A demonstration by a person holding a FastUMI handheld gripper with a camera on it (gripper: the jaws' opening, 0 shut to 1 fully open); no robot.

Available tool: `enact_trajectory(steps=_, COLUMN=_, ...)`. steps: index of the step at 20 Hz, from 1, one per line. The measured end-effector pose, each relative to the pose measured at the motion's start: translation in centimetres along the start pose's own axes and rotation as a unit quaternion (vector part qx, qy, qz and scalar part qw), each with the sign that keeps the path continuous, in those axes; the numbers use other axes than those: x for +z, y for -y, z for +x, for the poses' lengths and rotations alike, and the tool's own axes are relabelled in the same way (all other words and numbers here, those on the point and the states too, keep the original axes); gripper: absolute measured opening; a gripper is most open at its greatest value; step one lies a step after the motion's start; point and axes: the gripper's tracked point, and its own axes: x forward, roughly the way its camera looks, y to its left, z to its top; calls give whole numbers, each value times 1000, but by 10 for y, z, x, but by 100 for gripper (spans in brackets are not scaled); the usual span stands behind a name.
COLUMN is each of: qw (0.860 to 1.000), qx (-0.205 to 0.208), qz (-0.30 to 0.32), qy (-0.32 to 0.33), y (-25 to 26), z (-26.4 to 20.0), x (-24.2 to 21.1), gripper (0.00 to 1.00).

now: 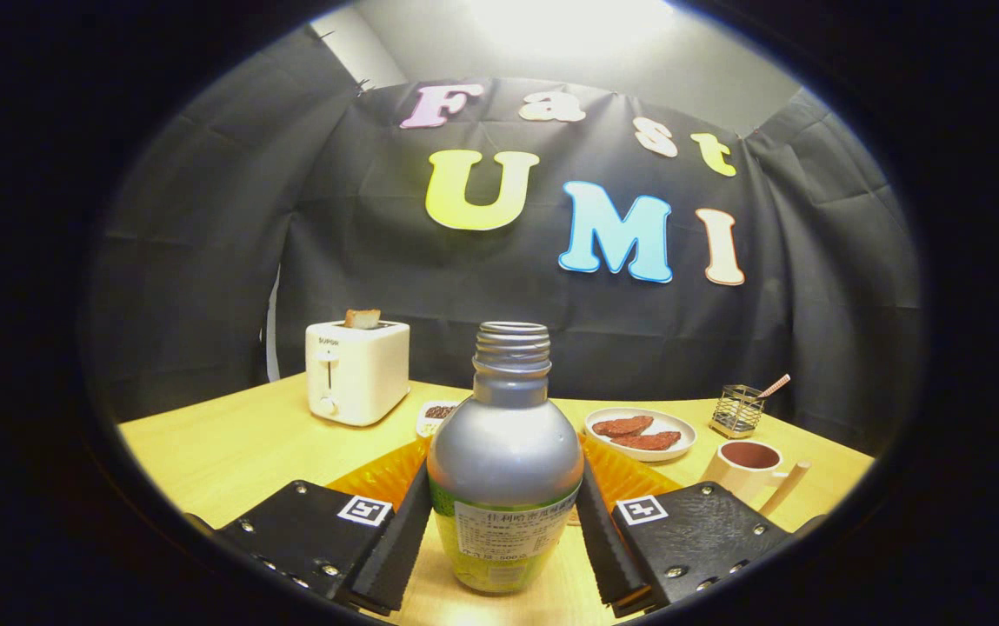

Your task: Take the bottle from table, then pour the juice into the cup, finally place the bottle on the coaster

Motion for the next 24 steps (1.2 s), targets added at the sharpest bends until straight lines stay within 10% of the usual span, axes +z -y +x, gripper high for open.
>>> enact_trajectory(steps=13, qw=976, qx=15, qz=215, qy=-30, y=60, z=30, x=2, gripper=76)
enact_trajectory(steps=24, qw=889, qx=56, qz=455, qy=-17, y=85, z=35, x=10, gripper=76)
